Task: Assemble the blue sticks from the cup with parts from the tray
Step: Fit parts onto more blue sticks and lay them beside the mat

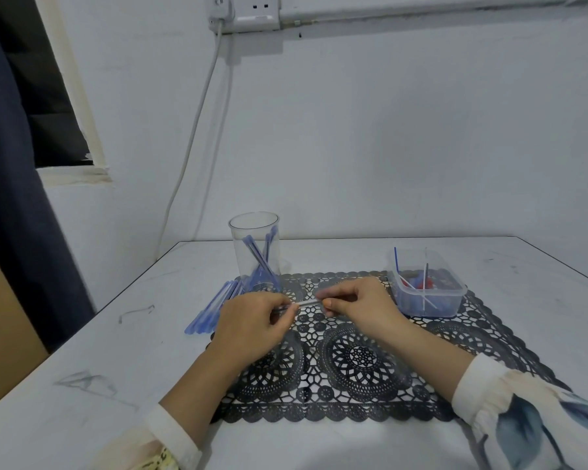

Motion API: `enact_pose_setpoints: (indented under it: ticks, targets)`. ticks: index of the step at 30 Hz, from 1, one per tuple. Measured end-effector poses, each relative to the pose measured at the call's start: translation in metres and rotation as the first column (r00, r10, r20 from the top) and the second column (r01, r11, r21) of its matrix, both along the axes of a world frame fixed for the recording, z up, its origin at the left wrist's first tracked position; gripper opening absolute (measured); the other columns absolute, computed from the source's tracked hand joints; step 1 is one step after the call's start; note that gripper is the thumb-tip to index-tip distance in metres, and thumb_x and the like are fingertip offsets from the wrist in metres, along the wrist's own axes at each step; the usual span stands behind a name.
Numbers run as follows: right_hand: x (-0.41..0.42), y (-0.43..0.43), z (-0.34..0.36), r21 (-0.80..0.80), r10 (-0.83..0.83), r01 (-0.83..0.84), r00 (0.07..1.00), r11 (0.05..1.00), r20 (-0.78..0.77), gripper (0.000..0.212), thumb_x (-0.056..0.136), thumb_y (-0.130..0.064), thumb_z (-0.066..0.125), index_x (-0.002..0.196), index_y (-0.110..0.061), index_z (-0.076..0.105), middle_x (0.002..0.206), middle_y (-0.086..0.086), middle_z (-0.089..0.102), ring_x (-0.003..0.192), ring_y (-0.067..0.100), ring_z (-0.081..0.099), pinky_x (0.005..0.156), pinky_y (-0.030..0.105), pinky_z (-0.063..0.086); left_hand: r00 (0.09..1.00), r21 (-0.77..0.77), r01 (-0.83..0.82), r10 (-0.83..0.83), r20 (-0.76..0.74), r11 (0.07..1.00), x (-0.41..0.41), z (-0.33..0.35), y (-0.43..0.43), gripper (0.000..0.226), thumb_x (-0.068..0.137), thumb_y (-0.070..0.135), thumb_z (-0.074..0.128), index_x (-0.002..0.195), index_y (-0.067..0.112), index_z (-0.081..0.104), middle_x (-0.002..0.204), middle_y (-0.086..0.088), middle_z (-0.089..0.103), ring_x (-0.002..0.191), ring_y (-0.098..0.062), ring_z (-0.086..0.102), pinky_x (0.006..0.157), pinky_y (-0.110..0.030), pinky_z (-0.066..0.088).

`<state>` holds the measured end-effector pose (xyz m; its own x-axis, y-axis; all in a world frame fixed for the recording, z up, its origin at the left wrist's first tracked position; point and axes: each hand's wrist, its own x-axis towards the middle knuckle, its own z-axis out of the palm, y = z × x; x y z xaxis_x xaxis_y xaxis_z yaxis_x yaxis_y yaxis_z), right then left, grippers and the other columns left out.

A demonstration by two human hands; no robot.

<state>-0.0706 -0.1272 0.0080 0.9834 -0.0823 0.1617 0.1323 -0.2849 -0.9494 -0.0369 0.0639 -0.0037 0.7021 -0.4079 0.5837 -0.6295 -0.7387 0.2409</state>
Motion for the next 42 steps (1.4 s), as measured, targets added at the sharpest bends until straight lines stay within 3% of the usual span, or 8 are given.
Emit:
enact_pose_setpoints:
  ticks: [6,15,19,22,29,34,39,42]
  targets:
    - [0.001,0.0,-0.001,0.006,0.023,-0.023,1.0,1.0,0.016,0.019,0.087,0.003,0.059,0.098,-0.008,0.07,0.074,0.009,0.07,0.065,0.012,0.065,0.076,0.024,0.055,1.0,0.011,0.015,-0.015,0.02,1.0,-0.002,0.0,-0.002,0.039,0.083,0.053,0.04,0.087,0.03,0.071,0.065,0.012,0.065,0.061,-0.002,0.055,0.057,-0.021,0.045]
    - [0.001,0.003,-0.002,-0.013,0.063,-0.062,0.996,0.998,0.062,0.023,0.096,-0.006,0.046,0.107,-0.02,0.06,0.063,0.005,0.061,0.053,0.015,0.056,0.052,0.024,0.047,0.995,0.006,0.062,-0.063,0.074,0.998,0.0,-0.001,-0.002,0.045,0.085,0.055,0.035,0.083,0.027,0.071,0.064,0.011,0.065,0.059,-0.001,0.056,0.055,-0.023,0.049]
    - [0.002,0.003,-0.004,0.041,0.068,-0.07,0.996,0.997,0.058,0.016,0.095,-0.011,0.048,0.107,-0.011,0.059,0.067,0.007,0.062,0.06,0.02,0.057,0.058,0.029,0.049,0.995,-0.031,0.042,-0.039,0.086,0.999,-0.001,0.0,-0.001,0.041,0.084,0.054,0.039,0.086,0.03,0.072,0.064,0.014,0.065,0.057,0.002,0.052,0.052,-0.01,0.034]
    - [0.001,0.002,-0.005,-0.044,0.067,-0.064,0.996,0.997,0.058,0.01,0.092,-0.01,0.053,0.099,-0.012,0.06,0.074,0.009,0.065,0.064,0.018,0.061,0.063,0.028,0.053,0.995,-0.055,0.025,-0.019,0.096,0.998,-0.002,0.002,0.0,0.036,0.084,0.05,0.044,0.087,0.028,0.073,0.066,0.014,0.066,0.057,0.002,0.05,0.052,-0.007,0.028]
    - [0.001,0.001,-0.009,-0.176,0.07,-0.049,0.991,0.983,0.116,0.009,0.093,-0.013,0.053,0.094,-0.014,0.061,0.075,0.004,0.066,0.066,0.012,0.062,0.061,0.021,0.049,0.993,-0.064,0.063,-0.056,0.105,0.996,-0.002,0.0,-0.002,0.04,0.084,0.053,0.038,0.084,0.029,0.071,0.062,0.013,0.063,0.056,-0.001,0.054,0.051,-0.017,0.043]
    - [0.001,0.002,-0.009,-0.215,0.075,-0.048,0.99,0.975,0.116,0.024,0.097,-0.022,0.046,0.077,-0.015,0.059,0.068,0.0,0.065,0.061,0.008,0.061,0.057,0.018,0.046,0.984,-0.046,0.091,-0.083,0.155,0.995,-0.002,0.0,-0.002,0.036,0.086,0.049,0.042,0.085,0.028,0.072,0.064,0.014,0.065,0.057,0.0,0.055,0.05,-0.017,0.045]
    - [-0.001,0.002,-0.01,-0.176,0.101,-0.073,0.983,0.982,0.156,0.012,0.096,-0.022,0.048,0.097,-0.016,0.058,0.073,0.002,0.066,0.062,0.01,0.061,0.055,0.018,0.047,0.984,-0.083,0.087,-0.073,0.162,0.993,-0.004,0.002,-0.003,0.038,0.085,0.049,0.042,0.085,0.028,0.073,0.065,0.014,0.065,0.056,0.002,0.053,0.05,-0.011,0.039]
    - [0.0,0.002,-0.011,-0.192,0.101,-0.066,0.978,0.979,0.182,0.01,0.095,-0.016,0.049,0.096,-0.015,0.059,0.074,0.004,0.065,0.063,0.008,0.061,0.056,0.016,0.046,0.982,-0.099,0.088,-0.07,0.173,0.991,-0.004,0.002,-0.002,0.036,0.084,0.048,0.043,0.085,0.027,0.073,0.065,0.014,0.066,0.055,0.004,0.051,0.051,-0.007,0.035]
